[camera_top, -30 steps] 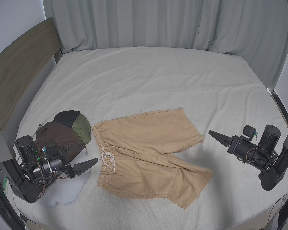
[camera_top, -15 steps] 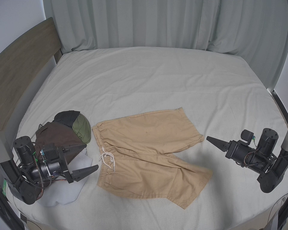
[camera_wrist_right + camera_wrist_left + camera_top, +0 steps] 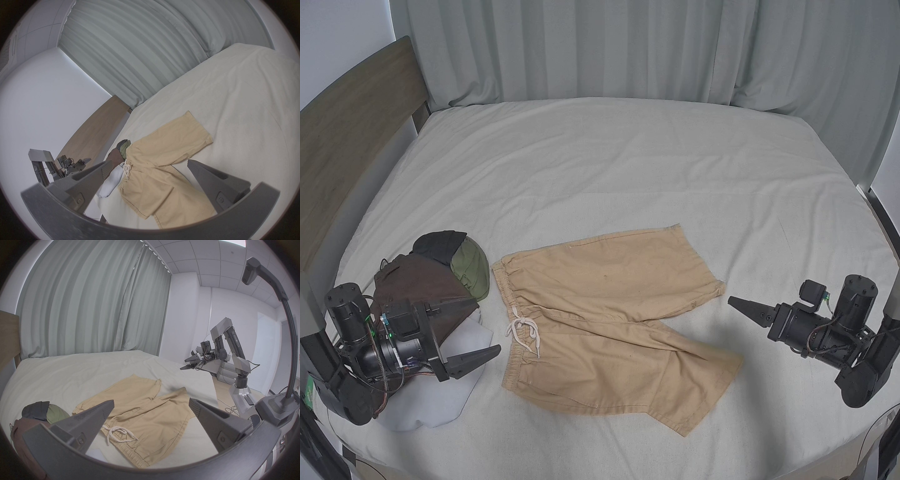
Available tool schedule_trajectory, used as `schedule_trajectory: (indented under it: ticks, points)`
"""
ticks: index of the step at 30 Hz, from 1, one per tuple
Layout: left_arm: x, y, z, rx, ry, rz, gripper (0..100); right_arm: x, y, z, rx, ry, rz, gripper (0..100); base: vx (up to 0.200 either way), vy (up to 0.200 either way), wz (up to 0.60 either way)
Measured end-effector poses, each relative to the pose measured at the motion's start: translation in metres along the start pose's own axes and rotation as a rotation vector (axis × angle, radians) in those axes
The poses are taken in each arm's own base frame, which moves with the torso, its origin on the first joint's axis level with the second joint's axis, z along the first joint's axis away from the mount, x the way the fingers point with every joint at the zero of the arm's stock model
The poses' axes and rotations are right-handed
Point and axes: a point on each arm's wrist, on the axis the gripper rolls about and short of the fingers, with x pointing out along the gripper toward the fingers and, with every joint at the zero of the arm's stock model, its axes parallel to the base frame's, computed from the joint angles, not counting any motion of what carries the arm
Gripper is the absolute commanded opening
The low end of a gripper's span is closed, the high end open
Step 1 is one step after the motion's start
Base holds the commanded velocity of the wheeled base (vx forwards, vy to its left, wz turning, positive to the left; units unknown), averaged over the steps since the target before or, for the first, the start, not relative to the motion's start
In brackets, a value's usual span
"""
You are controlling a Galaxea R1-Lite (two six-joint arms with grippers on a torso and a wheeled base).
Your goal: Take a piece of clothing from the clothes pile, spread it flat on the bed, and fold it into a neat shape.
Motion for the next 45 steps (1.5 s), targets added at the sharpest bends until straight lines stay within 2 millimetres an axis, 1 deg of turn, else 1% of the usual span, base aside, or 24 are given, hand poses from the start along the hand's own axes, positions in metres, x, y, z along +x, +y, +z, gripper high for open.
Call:
schedule_trajectory:
  ticks: [7, 13, 21, 31, 39, 45]
  points:
    - [0.000, 0.000, -0.001, -0.003, 0.002, 0.001, 100, 0.000, -0.010, -0.011, -0.027, 0.046, -0.038, 100, 0.000, 0.000, 0.00]
    - [0.000, -0.001, -0.002, -0.009, 0.006, 0.000, 100, -0.001, -0.025, -0.026, -0.048, 0.108, -0.091, 100, 0.000, 0.000, 0.00]
    - [0.000, -0.001, -0.003, -0.014, 0.010, 0.000, 100, -0.003, -0.039, -0.043, -0.019, 0.179, -0.144, 100, 0.000, 0.000, 0.00]
    - [0.000, -0.001, -0.004, -0.017, 0.012, 0.000, 100, -0.003, -0.060, -0.056, 0.008, 0.229, -0.206, 100, 0.000, 0.000, 0.00]
    - [0.001, -0.001, -0.004, -0.019, 0.012, -0.001, 100, 0.000, -0.067, -0.066, 0.034, 0.264, -0.217, 100, 0.000, 0.000, 0.00]
    - [0.001, -0.001, -0.004, -0.018, 0.012, -0.001, 100, 0.007, -0.073, -0.074, 0.052, 0.283, -0.222, 100, 0.000, 0.000, 0.00]
